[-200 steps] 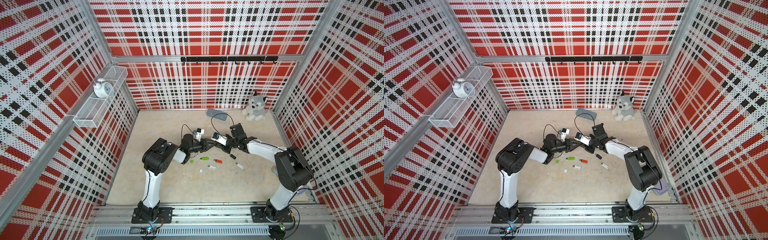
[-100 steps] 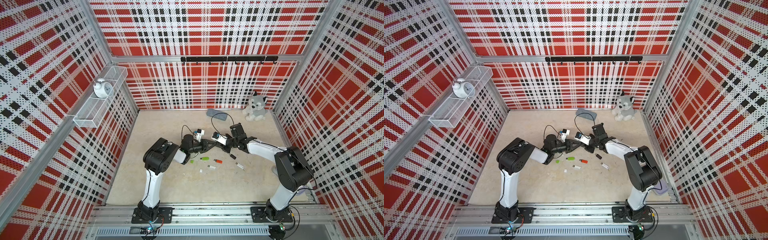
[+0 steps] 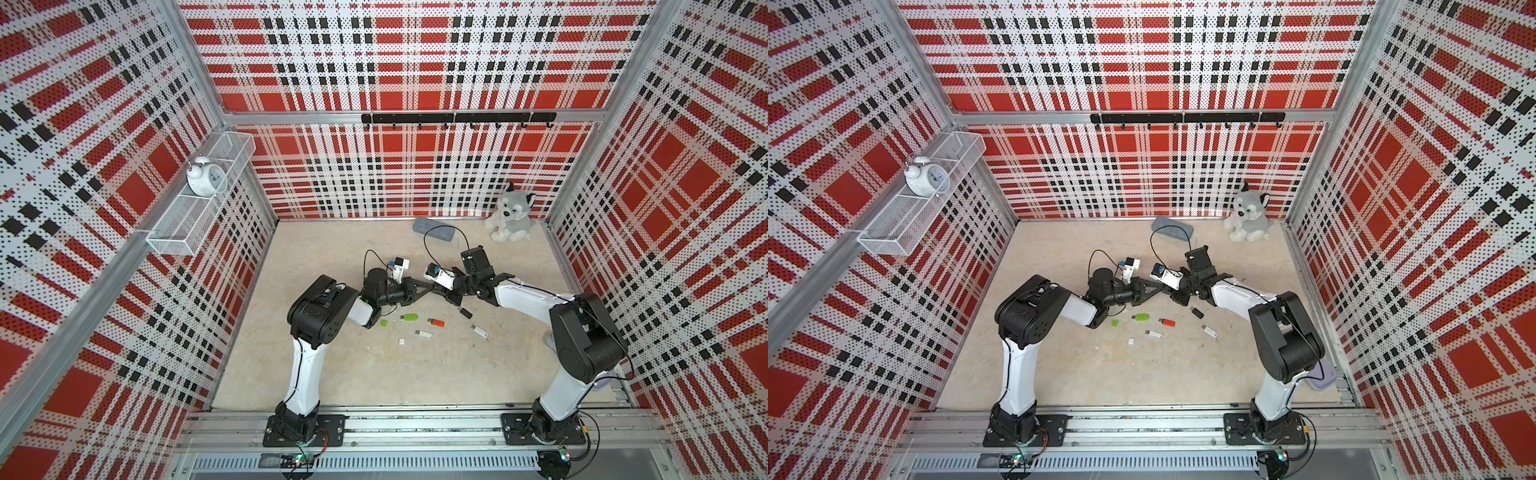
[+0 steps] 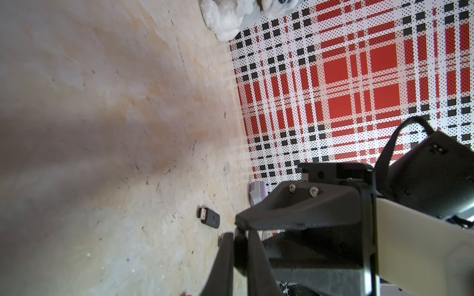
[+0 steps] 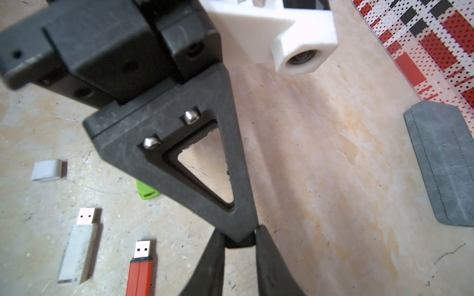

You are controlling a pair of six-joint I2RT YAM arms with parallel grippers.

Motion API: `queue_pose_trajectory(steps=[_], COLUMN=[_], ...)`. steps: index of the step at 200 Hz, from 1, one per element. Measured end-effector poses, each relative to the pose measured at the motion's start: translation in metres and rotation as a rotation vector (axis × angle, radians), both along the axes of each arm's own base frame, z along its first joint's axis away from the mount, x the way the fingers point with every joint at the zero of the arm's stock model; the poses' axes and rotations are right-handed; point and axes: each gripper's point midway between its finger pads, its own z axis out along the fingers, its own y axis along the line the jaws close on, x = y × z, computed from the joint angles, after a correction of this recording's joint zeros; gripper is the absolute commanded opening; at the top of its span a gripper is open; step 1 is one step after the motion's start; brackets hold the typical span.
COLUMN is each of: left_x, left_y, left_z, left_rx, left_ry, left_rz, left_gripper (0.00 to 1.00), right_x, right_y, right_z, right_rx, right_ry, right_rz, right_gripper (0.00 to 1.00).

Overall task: Close the usb drive cover
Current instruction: Pick up the cover from the center of the board, then pick up the USB drive from the center of the board.

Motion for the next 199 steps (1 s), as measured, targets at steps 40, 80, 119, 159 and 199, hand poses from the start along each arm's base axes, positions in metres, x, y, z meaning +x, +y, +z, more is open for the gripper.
queue_pose_trajectory(steps=[40,80,119,159,199], left_x=[0.003,0.011,0.018,0.024,0.028], left_y=[0.003,0.022,0.038,0.036,0.039], left_z=[0.001,0.029,0.072,0.090,0.108], left_rx=[0.001,-0.015,-0.006,0.148,0.322], left_ry=[-0.008,-0.076,-0.200,-0.292,-0.390], left_rz=[0.006,0.038,0.068,0.081,0.107], left_gripper=[0.00,0.00,0.00,0.00,0.00], right_x=[-0.003,0.005,0.022,-0.004,-0.051], right_y=[-0.012,-0.053,-0.101,-0.114,-0.117], right_z=[0.004,0.037,0.047,0.008,-0.047], right_rx=[-0.006,0.089,0.130,0.088,-0.068], right_ry=[0.004,0.038,0.172,0.437,0.623], right_rz=[-0.055,-0.266,-0.573,-0.770,-0.836], right_gripper=[0.43,0.49,0.48,0.46,0.50])
